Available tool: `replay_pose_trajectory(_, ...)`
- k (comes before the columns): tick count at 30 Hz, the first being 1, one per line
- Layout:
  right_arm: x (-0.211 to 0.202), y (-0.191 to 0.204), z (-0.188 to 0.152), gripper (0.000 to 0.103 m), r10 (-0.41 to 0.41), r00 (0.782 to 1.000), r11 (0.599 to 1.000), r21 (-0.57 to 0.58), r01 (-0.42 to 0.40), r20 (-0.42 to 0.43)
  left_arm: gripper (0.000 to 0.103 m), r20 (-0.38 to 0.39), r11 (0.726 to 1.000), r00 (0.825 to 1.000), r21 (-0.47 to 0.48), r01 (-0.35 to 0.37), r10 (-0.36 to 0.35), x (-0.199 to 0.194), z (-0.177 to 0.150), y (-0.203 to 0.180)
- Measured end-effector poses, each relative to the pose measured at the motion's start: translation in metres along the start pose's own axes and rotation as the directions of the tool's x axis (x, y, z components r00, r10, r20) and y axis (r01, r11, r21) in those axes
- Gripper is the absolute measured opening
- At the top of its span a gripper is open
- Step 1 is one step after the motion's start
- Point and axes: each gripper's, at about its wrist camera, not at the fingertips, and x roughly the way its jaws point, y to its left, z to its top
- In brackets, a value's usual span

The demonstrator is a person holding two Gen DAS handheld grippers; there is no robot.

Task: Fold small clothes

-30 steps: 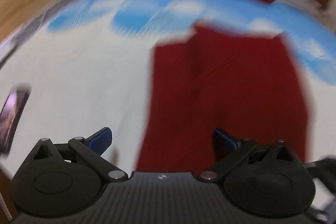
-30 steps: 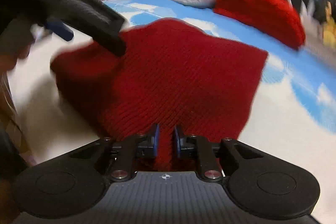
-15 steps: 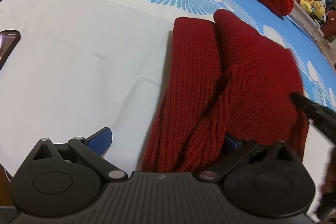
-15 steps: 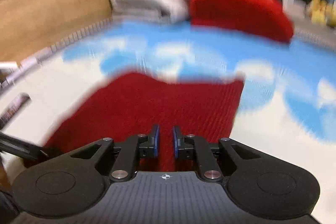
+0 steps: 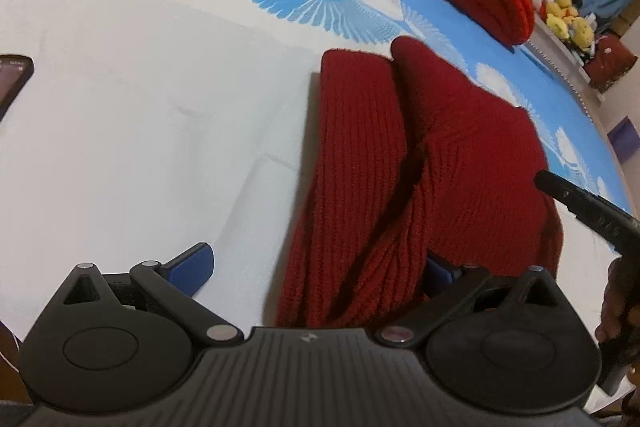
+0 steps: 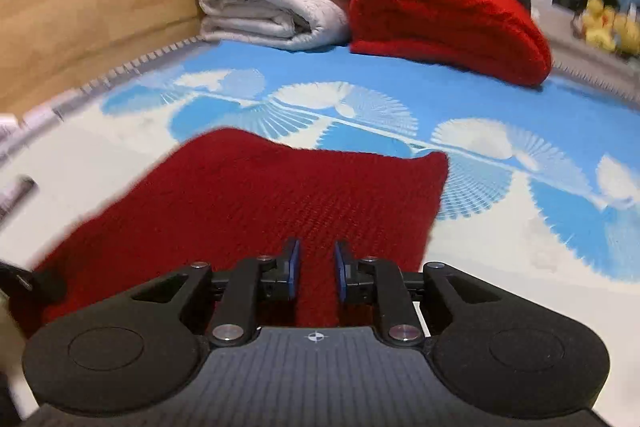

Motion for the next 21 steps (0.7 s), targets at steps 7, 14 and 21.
replay_pose_trajectory(7, -0.014, -0.02, 0.003, 0.036, -0.005, 1.0, 0.993, 0.119, 0.004, 0.013, 0.102, 0.09, 0.999, 0.996, 0.022, 0.026, -0.028, -0.019, 0.001, -0.001)
replay_pose_trajectory(14, -0.011, -0.03, 0.0, 0.046, 0.01, 1.0, 0.985, 0.174, -0.007, -0.02, 0.103, -0.041, 0.997, 0.996, 0.009, -0.077, 0.077, 0.016, 0.0, 0.008)
replay_pose_trajectory(21, -0.017, -0.068, 0.006, 0.075, 0.061, 0.998, 0.933, 0.354, -0.056, -0.003, 0.103, -0.008, 0.994, 1.0, -0.11, 0.027, -0.029, -0.016, -0.007, 0.016)
